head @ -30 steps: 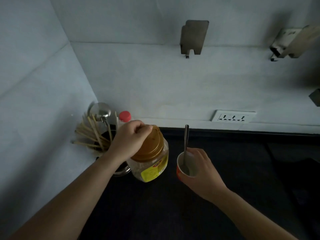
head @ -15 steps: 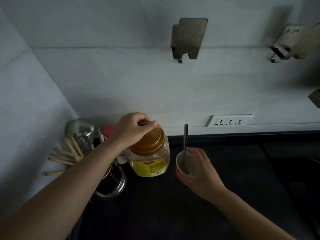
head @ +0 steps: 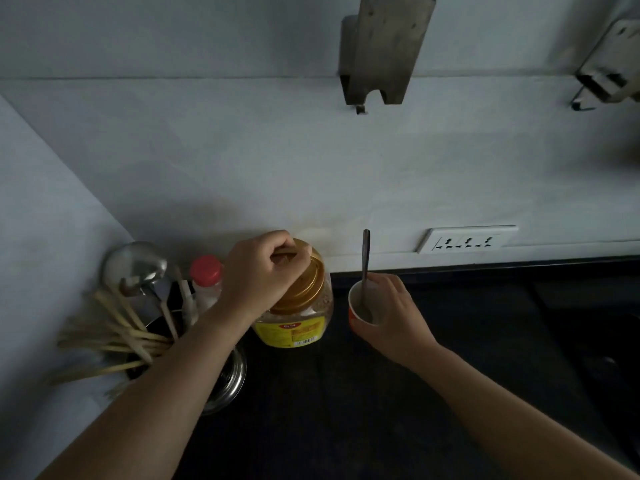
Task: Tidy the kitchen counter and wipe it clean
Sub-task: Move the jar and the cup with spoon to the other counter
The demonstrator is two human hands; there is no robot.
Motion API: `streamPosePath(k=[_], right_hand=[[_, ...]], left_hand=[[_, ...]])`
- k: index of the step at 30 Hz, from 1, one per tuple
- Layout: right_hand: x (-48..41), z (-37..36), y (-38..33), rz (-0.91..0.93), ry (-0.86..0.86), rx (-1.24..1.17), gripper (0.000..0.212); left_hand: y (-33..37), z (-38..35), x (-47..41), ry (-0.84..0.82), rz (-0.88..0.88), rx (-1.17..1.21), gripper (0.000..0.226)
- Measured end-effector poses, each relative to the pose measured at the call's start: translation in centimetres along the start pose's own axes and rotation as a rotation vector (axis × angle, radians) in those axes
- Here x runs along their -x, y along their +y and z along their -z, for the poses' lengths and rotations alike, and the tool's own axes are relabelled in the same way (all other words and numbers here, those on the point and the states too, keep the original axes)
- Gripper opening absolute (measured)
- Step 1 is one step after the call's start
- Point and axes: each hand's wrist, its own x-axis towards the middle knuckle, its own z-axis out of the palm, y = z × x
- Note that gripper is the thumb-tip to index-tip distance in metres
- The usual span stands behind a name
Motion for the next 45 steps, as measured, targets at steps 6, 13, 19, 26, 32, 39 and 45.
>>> streamPosePath(k=[6,13,19,26,32,39,45], right_hand=[[-3.0,-1.8,0.8,0.028,-0.028,0.053,0.064],[-4.1,-3.1,0.9,0.021,-0.068,-0.019,0.078],[-3.6,-3.9,2.2,-0.059,-0.082,-0.035,0.080],[-3.1,-3.2,2.7,-0.046,-0.124,-0.056,0.086],[-2.5,-2.9,3.1,-0.039,-0.128,-0.060,0.085],[-2.6,-3.0,3.0,-0.015,-0.156,-0.038,0.082],[-4.7,-1.3,1.3,-0.087,0.001,-0.138,0.047]], left_hand=[[-0.4,-0.9,0.6,0.120,-0.148,-0.045,0.030],[-0.5,-1.0,0.6,0.112,-0.146,-0.022,0.028],[-0.4,-0.5,0.4,0.071,-0.123,0.009,0.025],[-0.4,-0.3,0.1,0.012,-0.089,0.022,0.024],[-0.5,-0.5,-0.3,0.034,-0.061,-0.001,0.029],[-0.4,-0.5,-0.2,0.033,-0.063,-0.008,0.031],[-0.6,-0.6,-0.2,0.016,-0.053,0.015,0.032]])
